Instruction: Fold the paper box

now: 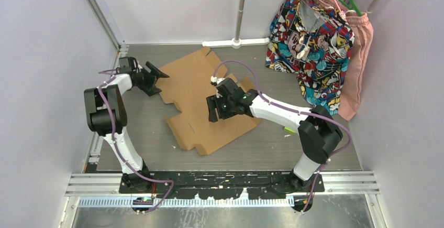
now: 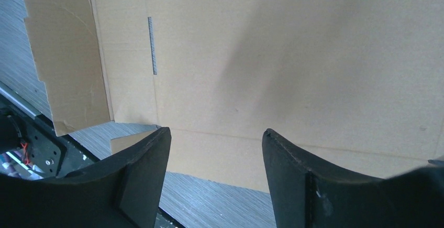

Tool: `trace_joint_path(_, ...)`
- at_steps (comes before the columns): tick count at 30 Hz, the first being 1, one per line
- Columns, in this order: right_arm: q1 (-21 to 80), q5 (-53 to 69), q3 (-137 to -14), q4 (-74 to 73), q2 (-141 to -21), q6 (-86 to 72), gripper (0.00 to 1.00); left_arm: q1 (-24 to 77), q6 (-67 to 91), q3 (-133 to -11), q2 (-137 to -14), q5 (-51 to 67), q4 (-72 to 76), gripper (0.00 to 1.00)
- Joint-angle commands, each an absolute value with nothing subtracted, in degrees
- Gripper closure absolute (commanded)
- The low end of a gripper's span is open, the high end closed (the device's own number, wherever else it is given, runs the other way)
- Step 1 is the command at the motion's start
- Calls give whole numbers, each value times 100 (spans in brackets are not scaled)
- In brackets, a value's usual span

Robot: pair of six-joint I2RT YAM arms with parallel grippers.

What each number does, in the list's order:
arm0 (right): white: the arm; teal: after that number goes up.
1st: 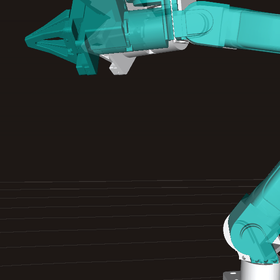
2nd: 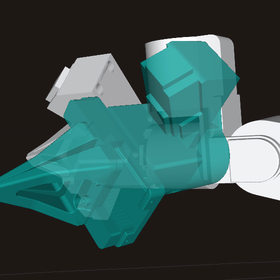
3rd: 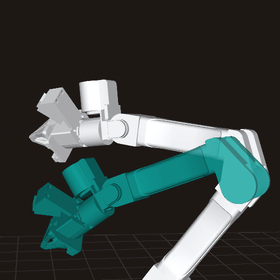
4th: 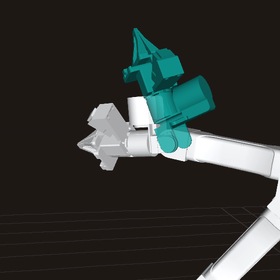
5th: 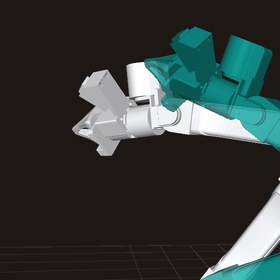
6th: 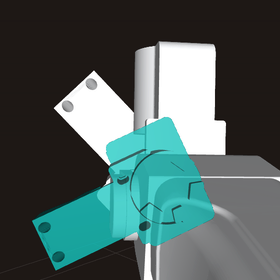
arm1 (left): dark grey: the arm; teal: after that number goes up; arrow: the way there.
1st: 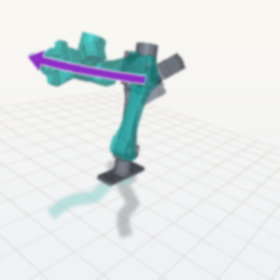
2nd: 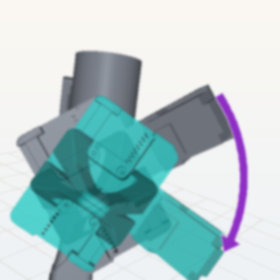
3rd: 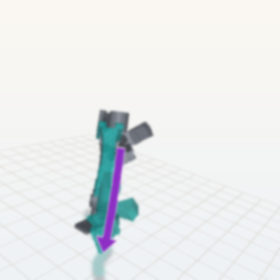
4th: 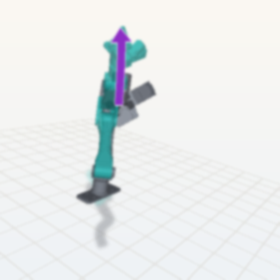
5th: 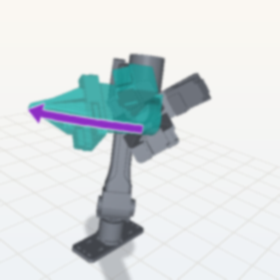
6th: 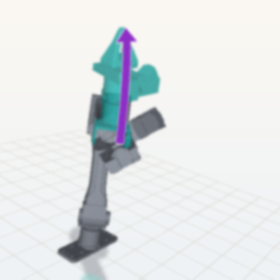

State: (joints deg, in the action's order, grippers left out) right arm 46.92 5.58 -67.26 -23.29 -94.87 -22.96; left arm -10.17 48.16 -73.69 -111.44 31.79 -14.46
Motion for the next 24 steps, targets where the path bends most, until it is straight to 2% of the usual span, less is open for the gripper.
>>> trace_joint_path(1, 4620, 875, -6866, -2202, -9361, -2421, 30, -1096, 4486, -7561, -11033, 2767, -1817, 16)
trace_joint_path(16, 4477, 993, -6662, -2131, -9592, -2424, 30, -1200, 4304, -7350, -10143, 2876, -2042, 14)
trace_joint_path(24, 4446, 1033, -6726, -2124, -9748, -2413, 30, -1247, 4002, -7464, -10347, 2440, -2397, 14)
